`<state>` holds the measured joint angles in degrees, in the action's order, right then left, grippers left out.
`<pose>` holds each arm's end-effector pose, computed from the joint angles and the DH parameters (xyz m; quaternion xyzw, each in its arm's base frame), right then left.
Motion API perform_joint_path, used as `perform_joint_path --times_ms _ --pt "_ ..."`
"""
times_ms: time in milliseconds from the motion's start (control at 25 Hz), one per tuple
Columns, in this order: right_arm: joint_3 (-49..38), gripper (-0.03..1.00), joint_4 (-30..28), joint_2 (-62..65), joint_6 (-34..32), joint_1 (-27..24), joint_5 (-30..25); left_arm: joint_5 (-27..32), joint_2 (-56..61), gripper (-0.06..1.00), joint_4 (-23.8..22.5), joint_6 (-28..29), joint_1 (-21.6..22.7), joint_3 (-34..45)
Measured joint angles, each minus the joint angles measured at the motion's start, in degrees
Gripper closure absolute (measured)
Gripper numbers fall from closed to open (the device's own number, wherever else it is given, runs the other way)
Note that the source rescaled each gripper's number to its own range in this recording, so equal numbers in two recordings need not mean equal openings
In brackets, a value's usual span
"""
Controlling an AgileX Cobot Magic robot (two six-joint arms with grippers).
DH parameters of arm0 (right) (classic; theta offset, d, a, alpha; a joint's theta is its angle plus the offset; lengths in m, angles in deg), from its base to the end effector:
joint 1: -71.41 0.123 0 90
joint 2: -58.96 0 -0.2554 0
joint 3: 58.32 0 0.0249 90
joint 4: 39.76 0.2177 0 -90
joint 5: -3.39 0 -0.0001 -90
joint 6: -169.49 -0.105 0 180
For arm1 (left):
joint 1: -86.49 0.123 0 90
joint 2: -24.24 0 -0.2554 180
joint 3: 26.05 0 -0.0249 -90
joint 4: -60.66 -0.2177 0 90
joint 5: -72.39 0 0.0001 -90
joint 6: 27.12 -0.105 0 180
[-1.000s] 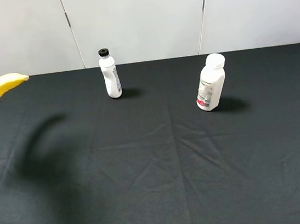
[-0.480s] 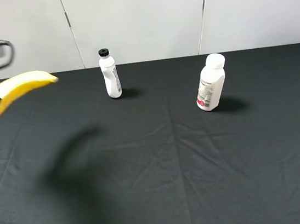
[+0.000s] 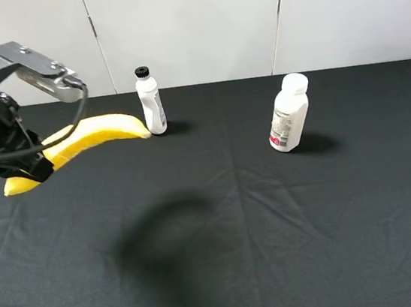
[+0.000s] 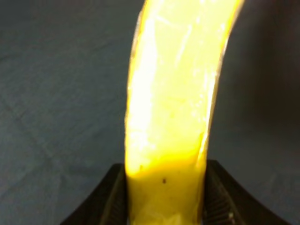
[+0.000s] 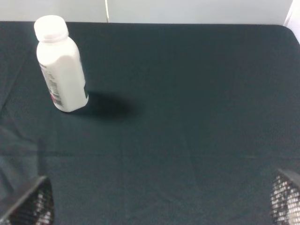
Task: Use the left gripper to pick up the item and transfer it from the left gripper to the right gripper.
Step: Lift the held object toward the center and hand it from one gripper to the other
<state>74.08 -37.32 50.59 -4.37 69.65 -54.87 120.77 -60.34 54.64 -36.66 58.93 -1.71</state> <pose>0.0096 0.0035 0.2595 -0.0325 0.8389 -0.0162 0.5430 0.2081 -0.0993 0.2337 0.3366 0.9198 0.0140 0.2012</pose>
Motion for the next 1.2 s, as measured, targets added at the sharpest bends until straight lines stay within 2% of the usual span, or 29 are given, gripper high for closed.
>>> perform_joint_path --times_ms 200,440,520,560,720,840,960,1200 --pt "0.0 -0.03 -0.06 0.0 0.0 0.0 0.0 -0.3 0.0 0.94 0.23 -1.22 -3.82 0.0" --pt "0.0 -0.03 0.79 0.0 0.0 0.0 0.0 -2.47 0.0 0.94 2.61 -2.97 -7.19 0.0" --pt "0.0 -0.03 2.63 0.0 -0.06 0.0 0.0 -3.09 0.0 0.94 3.73 -5.33 -7.66 0.0" --pt "0.0 -0.03 3.63 0.0 -0.57 0.0 0.0 -3.73 0.0 0.94 5.12 -8.31 -7.71 0.0" --pt "0.98 -0.03 8.56 -3.22 -5.68 0.0 0.07 -4.84 0.0 0.94 7.75 -15.28 -7.71 0.0" --pt "3.15 -0.03 14.35 -9.4 -8.07 0.0 0.78 -4.84 0.0 0.94 9.26 -17.99 -7.71 0.0" --pt "4.32 -0.03 21.84 -16.95 -6.78 0.0 3.21 -5.09 0.0 0.94 11.13 -20.41 -7.71 0.0" --pt "4.43 -0.03 38.82 -30.53 8.48 0.0 5.45 -5.65 0.0 0.94 12.45 -21.85 -7.71 0.0"
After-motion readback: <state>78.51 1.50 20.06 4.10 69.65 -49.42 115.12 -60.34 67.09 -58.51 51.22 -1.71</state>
